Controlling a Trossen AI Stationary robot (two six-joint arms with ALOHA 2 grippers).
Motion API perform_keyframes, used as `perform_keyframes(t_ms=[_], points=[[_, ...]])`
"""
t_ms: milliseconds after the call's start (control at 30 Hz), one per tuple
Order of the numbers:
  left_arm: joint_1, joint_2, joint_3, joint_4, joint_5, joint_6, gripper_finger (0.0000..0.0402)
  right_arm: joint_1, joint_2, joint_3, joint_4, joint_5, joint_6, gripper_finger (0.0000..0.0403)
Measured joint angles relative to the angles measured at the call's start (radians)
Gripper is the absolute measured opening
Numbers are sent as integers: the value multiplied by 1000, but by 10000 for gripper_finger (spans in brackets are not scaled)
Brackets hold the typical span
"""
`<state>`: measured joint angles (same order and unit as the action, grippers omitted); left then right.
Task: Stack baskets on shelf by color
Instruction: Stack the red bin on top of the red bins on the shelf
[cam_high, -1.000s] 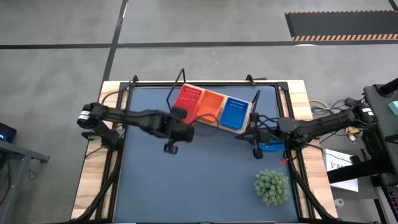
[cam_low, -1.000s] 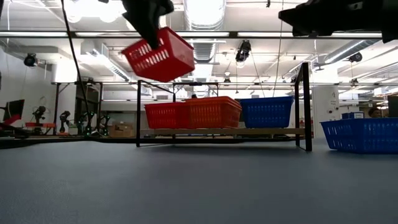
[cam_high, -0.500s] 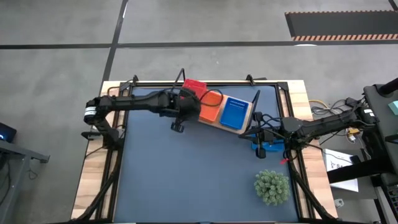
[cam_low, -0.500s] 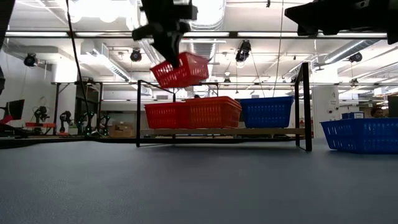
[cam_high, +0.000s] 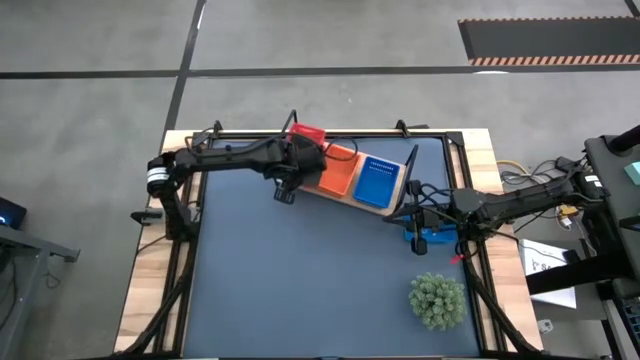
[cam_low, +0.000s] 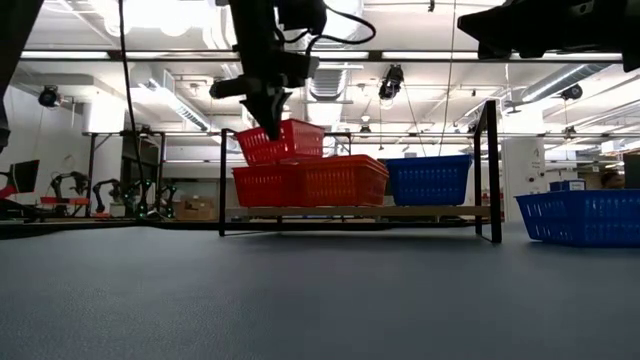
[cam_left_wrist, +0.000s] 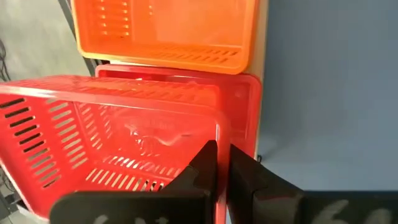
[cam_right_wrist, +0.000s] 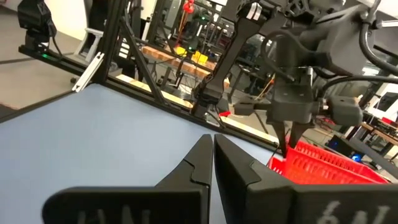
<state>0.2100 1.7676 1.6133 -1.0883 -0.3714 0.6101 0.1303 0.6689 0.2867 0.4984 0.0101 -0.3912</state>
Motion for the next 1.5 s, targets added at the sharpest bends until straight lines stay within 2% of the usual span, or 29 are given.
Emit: perform_keyframes(t_ms=[733, 1500], points=[[2, -1, -84, 7, 40, -2, 0, 0, 0, 0, -9, 6, 5, 9], [3, -2, -83, 35, 49, -1, 0, 0, 0, 0, -22, 17, 9, 9]])
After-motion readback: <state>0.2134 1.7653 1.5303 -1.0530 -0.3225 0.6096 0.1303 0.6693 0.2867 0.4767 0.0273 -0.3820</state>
